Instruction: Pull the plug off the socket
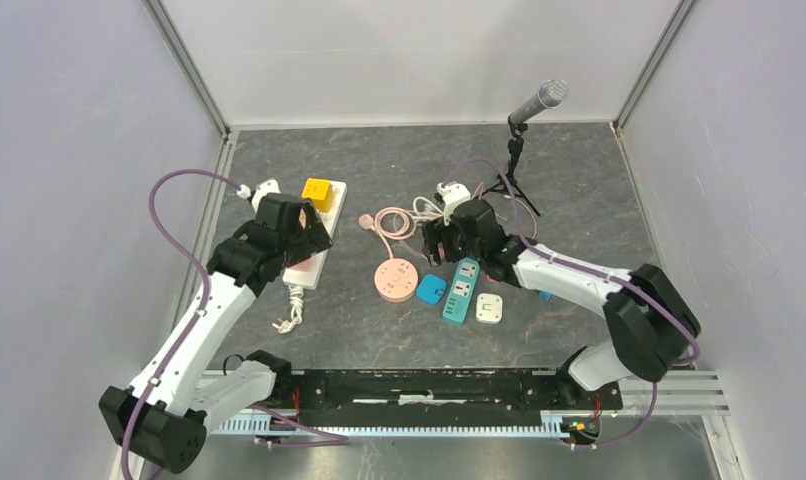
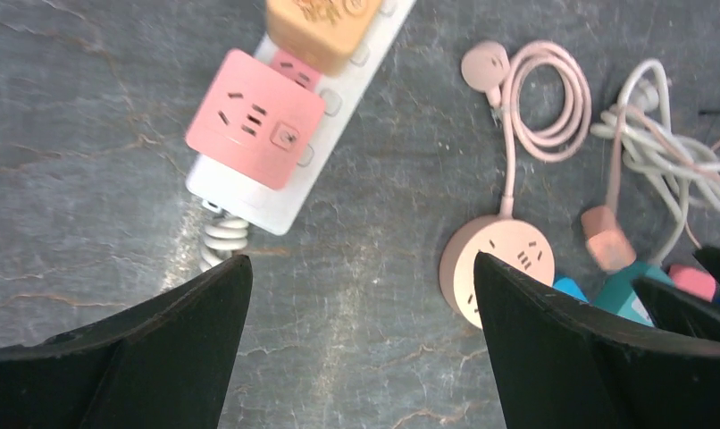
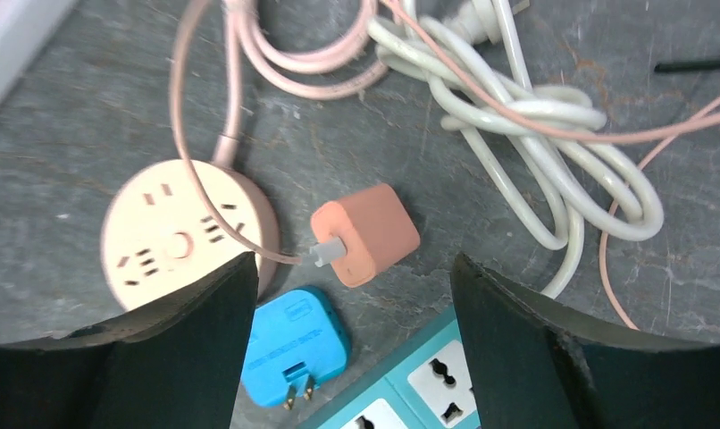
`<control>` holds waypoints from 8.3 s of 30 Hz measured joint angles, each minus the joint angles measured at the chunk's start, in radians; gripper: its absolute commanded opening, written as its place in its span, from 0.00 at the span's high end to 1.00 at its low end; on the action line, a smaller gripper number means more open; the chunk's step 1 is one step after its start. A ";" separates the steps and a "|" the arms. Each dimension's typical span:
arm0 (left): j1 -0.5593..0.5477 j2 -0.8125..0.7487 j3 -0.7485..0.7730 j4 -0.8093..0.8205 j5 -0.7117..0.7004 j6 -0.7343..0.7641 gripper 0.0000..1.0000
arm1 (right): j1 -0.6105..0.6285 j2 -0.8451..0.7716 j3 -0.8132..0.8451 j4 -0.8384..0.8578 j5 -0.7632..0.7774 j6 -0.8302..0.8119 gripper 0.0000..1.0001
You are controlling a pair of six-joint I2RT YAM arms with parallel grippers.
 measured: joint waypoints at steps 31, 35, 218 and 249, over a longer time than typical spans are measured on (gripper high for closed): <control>0.201 0.448 0.090 0.094 0.028 0.178 0.00 | 0.000 -0.285 -0.232 0.159 -0.333 0.024 0.16; 0.201 0.452 0.090 0.098 0.031 0.200 0.00 | 0.000 -0.285 -0.242 0.167 -0.343 0.030 0.16; 0.363 0.377 -0.313 0.792 0.607 -0.186 0.62 | 0.389 0.257 0.282 0.351 0.128 -0.072 1.00; 0.364 0.169 -0.101 0.288 0.515 -0.015 0.00 | 0.221 -0.120 -0.023 0.265 0.084 0.023 1.00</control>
